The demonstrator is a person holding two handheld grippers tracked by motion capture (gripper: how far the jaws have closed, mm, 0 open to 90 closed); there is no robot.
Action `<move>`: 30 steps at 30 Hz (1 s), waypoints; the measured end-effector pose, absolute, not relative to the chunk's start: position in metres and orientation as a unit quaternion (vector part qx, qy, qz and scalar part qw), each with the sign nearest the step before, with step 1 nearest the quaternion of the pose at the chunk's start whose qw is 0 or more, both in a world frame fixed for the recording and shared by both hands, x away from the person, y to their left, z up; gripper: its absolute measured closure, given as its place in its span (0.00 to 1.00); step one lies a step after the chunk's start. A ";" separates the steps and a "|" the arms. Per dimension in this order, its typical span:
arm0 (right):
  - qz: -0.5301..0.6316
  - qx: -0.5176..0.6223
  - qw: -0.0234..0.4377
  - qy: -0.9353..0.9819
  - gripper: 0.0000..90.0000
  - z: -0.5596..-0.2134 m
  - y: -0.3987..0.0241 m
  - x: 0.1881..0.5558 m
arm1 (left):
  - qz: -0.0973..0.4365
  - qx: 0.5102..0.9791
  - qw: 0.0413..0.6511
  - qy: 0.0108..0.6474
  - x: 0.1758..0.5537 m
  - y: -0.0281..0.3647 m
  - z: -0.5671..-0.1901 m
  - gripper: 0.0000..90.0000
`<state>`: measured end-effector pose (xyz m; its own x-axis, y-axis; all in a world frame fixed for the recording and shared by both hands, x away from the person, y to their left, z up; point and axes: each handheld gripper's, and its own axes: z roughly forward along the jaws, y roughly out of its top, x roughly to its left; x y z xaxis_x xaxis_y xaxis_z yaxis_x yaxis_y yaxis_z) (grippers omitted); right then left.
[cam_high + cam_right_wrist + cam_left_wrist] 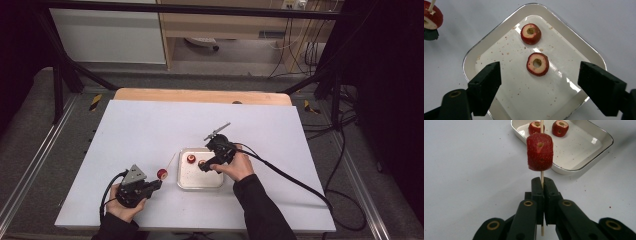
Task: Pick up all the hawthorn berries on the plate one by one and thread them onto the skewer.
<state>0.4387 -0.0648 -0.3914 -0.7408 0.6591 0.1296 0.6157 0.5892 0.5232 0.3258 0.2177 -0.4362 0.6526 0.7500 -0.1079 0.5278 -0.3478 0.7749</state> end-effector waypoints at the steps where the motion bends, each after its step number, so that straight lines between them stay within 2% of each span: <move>1: 0.275 0.358 0.038 0.891 0.25 -0.392 -0.062 0.440 | 0.135 0.810 0.413 0.395 0.326 0.218 -0.436 0.98; 13: 0.230 0.380 -0.006 0.896 0.46 -0.407 -0.045 0.461 | 0.134 0.813 0.410 0.392 0.326 0.216 -0.437 0.98; 30: 0.217 0.407 -0.031 0.887 0.65 -0.418 -0.043 0.470 | 0.133 0.814 0.409 0.391 0.326 0.216 -0.437 0.98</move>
